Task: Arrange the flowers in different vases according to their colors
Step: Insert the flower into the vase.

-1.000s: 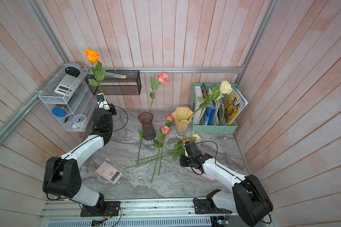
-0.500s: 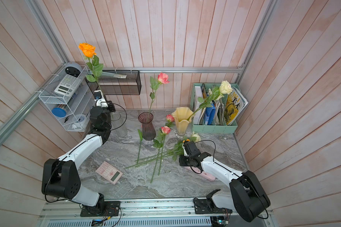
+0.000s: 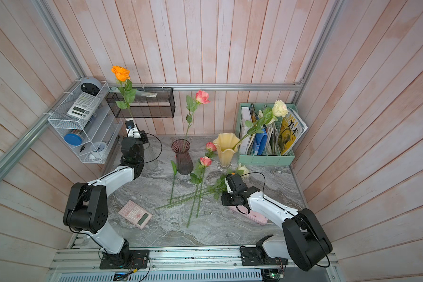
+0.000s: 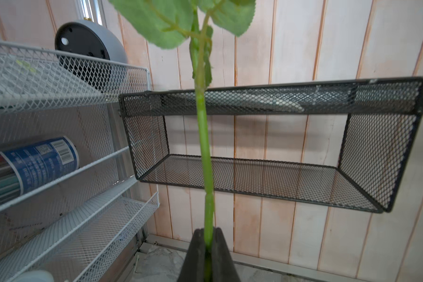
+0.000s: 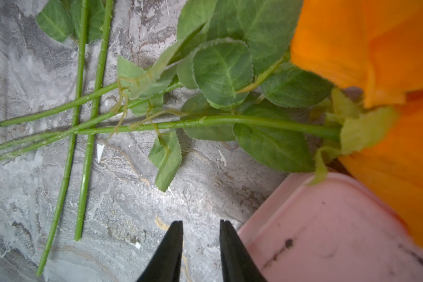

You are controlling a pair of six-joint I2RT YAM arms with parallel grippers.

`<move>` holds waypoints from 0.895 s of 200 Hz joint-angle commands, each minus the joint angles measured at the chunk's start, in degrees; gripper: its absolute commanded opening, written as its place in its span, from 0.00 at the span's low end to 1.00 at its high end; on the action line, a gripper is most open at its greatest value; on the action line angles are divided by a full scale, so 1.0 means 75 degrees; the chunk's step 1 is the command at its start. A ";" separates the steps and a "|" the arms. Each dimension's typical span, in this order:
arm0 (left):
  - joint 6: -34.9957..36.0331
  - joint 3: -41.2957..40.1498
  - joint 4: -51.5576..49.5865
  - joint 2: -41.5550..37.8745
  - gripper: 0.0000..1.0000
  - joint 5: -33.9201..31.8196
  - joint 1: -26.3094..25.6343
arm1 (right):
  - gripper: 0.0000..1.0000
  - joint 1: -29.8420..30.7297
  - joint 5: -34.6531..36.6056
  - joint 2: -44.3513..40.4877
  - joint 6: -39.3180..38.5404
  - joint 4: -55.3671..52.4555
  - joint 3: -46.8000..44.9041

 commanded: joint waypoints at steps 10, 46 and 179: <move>0.0044 -0.0772 0.0924 -0.0258 0.19 -0.0297 -0.0087 | 0.32 -0.0007 -0.0123 0.0117 -0.0102 -0.0207 0.0217; -0.0241 -0.1429 0.0657 -0.0835 0.65 -0.0722 -0.0230 | 0.32 -0.0006 -0.0174 -0.0005 -0.0091 -0.0280 0.0277; -0.2760 -0.2365 -0.7127 -0.6190 0.84 -0.0773 -0.2791 | 0.34 0.0086 -0.0448 -0.0698 0.0166 -0.0566 0.0326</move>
